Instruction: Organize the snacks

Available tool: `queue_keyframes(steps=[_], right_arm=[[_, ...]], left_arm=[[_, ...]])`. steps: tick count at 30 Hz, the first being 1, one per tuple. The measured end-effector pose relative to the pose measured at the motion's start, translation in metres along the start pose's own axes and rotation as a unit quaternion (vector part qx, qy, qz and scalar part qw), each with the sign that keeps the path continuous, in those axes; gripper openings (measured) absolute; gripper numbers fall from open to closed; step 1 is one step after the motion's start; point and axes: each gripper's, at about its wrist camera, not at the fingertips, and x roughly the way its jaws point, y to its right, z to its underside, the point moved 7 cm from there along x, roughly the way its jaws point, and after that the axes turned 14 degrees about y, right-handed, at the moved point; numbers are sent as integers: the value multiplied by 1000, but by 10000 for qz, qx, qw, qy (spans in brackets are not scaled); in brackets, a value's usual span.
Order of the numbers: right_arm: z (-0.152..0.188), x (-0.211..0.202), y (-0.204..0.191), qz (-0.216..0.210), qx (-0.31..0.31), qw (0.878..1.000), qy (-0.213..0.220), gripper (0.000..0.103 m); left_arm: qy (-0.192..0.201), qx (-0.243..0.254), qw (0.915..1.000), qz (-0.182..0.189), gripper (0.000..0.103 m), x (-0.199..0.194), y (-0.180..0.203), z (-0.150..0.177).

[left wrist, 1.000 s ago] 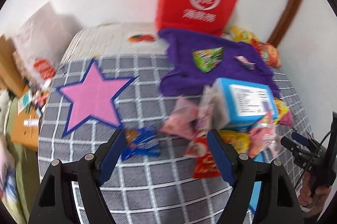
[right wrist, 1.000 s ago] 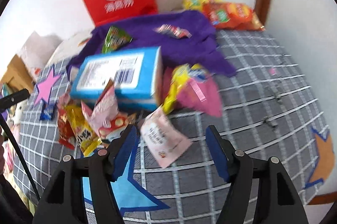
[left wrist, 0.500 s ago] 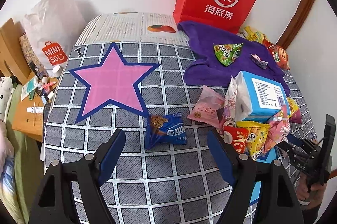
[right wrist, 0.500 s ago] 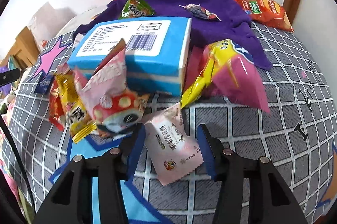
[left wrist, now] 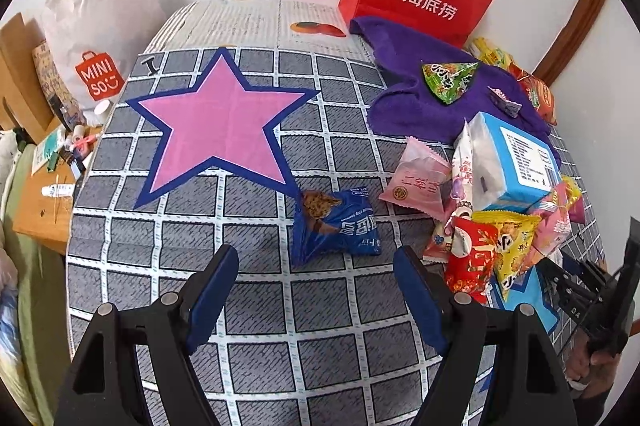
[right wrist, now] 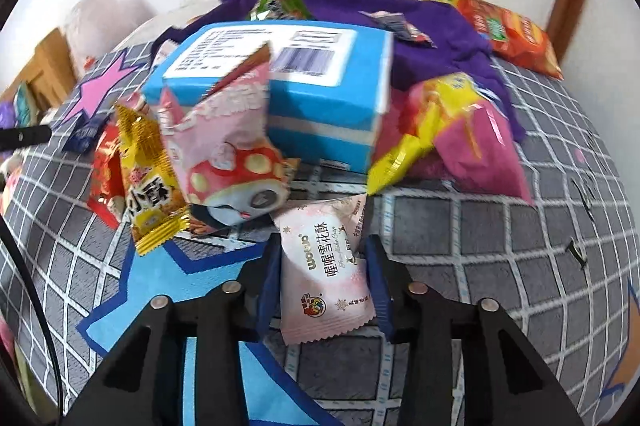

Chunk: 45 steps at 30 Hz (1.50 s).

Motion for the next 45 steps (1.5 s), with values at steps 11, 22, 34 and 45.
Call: queue_keyframes(steps=[11,22,34,45], right_arm=[[16,-20,40,560,400,9976,94,39],[16,-18,41,818,694,9939,241,39],[-7,-63,19,488,687,9949,547,38],[-46,-122,-6,216,478,9933,1026,38]], left_arm=[[-194,297,9993,-146,78,43,16,7],[159,701,9960,-530,50,46,17,5],[243,413,9987,186,44,-14,43,9],[586,710,9921,857,44,-75,116,-4]])
